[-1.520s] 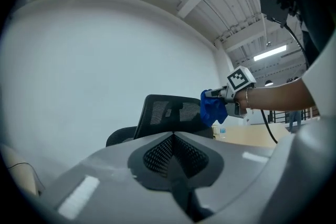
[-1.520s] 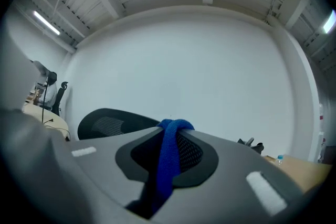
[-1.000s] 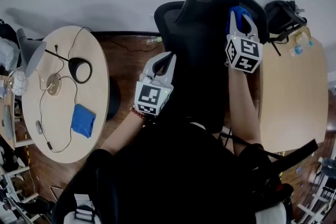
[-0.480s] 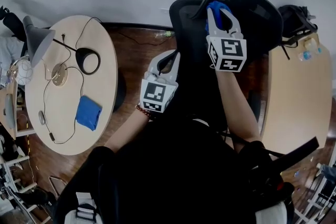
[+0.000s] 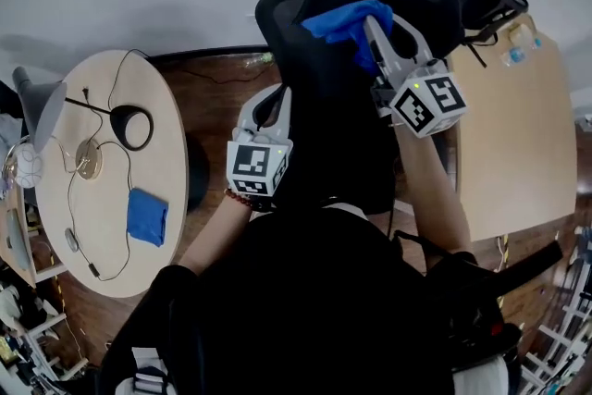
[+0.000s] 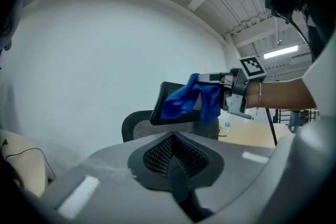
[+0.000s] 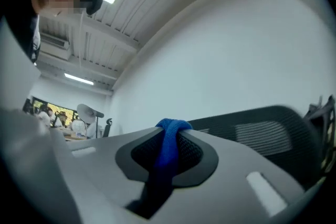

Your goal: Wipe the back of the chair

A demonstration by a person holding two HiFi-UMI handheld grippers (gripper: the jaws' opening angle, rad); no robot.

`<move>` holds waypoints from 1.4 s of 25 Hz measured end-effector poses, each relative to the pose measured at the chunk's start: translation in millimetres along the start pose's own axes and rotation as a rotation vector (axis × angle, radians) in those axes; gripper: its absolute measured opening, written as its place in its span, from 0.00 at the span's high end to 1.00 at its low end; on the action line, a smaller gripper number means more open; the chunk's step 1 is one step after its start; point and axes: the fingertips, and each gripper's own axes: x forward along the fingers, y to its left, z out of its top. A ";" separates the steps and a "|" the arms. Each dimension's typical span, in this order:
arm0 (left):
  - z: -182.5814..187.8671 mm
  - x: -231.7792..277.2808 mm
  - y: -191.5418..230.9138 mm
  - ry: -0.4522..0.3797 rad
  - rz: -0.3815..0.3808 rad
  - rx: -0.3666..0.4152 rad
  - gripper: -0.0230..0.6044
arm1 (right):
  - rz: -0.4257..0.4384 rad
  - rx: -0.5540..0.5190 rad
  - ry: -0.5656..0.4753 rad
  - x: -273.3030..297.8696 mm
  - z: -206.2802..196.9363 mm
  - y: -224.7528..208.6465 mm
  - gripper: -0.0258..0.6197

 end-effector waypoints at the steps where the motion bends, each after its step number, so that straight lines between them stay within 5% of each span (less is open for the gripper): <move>1: 0.5 1.3 -3.0 0.001 -0.006 0.000 0.95 | -0.057 -0.044 0.001 -19.5 7.3 -15.5 0.89; 6: -2.9 5.9 -12.6 0.011 -0.007 -0.028 0.95 | -0.409 -0.253 0.078 -110.1 17.3 -110.7 0.89; 10: 0.5 1.2 -14.9 0.002 0.002 -0.013 0.95 | -0.537 -0.216 0.112 -133.3 -3.5 -162.9 0.89; 19: 8.1 -20.1 20.0 -0.005 0.149 -0.035 0.95 | -0.578 -0.350 0.066 -116.5 -12.9 -181.2 0.89; 24: -1.0 -23.9 28.1 0.016 0.179 -0.041 0.95 | -0.648 -0.468 0.071 -110.5 -13.7 -177.0 0.89; 28: 0.7 -26.2 33.3 0.021 0.189 -0.030 0.95 | -0.728 -0.444 0.019 -101.8 -18.8 -167.7 0.89; 35: 1.5 -34.3 50.7 0.028 0.203 -0.008 0.95 | -0.457 -0.429 0.077 3.2 -72.1 -92.2 0.89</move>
